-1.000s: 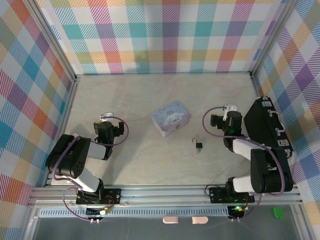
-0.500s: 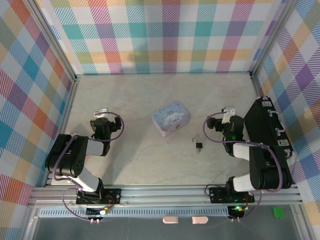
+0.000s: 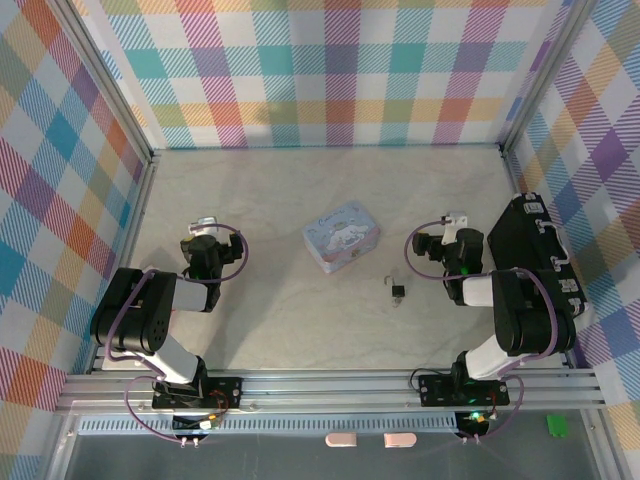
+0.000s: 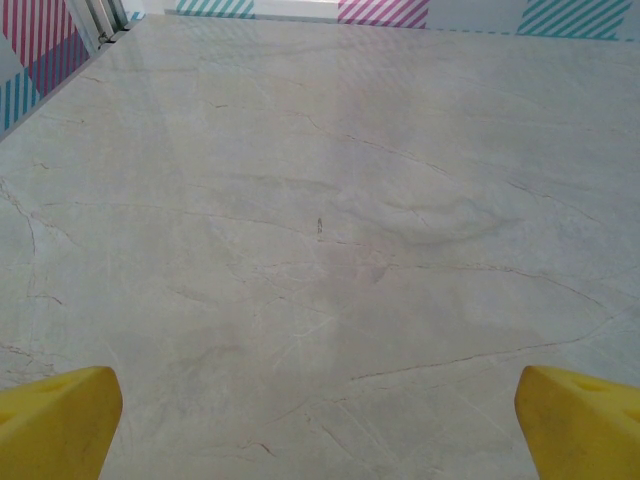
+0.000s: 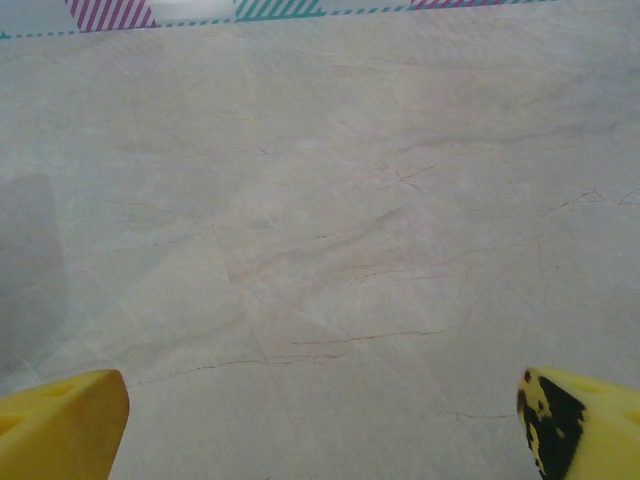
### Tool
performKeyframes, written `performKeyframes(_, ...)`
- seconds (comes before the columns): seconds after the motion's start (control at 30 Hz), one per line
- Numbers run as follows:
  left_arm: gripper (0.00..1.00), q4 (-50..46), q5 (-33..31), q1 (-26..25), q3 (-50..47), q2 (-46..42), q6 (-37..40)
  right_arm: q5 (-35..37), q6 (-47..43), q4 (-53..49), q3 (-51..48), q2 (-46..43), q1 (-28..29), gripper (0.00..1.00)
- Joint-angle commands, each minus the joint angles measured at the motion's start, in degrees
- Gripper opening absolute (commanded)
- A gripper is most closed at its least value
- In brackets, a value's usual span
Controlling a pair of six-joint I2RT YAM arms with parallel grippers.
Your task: Unlock a padlock with a key
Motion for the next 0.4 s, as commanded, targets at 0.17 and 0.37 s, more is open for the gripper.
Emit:
performKeyframes(0.17,1.00,0.1,0.3,0.2,0.6,-0.3,-0.6,0.0,0.4,0.8,0.9,-0.6,-0.3,0.99)
performKeyframes(0.37,1.00,0.1,0.4,0.2,0.6,-0.3,-0.7,0.0,0.4,0.9,0.8,-0.6,-0.2,0.99)
